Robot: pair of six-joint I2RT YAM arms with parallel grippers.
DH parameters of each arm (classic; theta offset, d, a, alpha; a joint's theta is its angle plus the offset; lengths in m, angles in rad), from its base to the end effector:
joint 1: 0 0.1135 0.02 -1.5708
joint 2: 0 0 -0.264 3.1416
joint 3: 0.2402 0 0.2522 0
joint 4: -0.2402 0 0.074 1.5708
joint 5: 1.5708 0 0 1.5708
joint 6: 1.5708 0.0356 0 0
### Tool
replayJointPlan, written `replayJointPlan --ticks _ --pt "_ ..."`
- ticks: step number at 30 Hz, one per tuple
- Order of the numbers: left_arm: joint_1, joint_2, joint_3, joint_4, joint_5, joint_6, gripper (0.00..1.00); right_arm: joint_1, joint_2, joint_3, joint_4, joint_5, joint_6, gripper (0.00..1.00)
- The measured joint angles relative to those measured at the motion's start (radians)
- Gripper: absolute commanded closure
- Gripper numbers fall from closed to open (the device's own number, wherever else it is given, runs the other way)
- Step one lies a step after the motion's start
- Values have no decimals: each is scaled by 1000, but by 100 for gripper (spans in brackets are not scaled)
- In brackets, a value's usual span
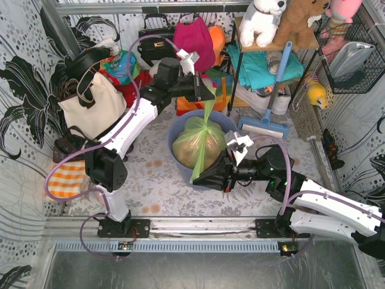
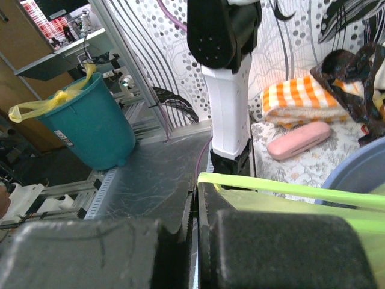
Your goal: Tie the trash bag
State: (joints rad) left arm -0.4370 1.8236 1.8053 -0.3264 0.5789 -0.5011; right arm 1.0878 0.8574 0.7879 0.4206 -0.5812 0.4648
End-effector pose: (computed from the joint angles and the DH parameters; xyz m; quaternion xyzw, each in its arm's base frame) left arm 0.3811 -0.1995 0.3895 0.1390 0.7887 -0.4575 0.3863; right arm 0.0724 0.1802 0.3916 -0.3917 0.4503 0.6674 0.4454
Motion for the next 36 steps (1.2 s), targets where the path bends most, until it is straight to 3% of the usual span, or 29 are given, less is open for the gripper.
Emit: replayJointPlan --ticks 7,10,12,13,16,21,25,31,36 --pt "0 77 -17 -11 0 0 100 -1 -35 -121 25 59 29 100" --pt "0 79 -16 -2 -3 1 87 -1 -35 -121 18 62 29 96" --pt "0 75 -16 7 -18 5 68 -1 -34 -113 2 48 31 59" --pt "3 76 -16 27 -48 11 61 8 -34 -100 -13 14 35 47" --pt "38 77 -17 76 -121 32 47 49 -34 -32 -59 -88 45 34" --pt "89 68 -17 120 -171 35 42 56 -40 126 -189 -137 14 30" --pt "91 32 -17 124 -200 44 40 57 -39 263 -353 -85 -55 30" --pt "91 -99 -48 126 -314 102 38 58 6 456 -600 199 -173 29" --pt "93 -251 -175 151 -436 158 36 58 52 486 -705 392 -236 29"
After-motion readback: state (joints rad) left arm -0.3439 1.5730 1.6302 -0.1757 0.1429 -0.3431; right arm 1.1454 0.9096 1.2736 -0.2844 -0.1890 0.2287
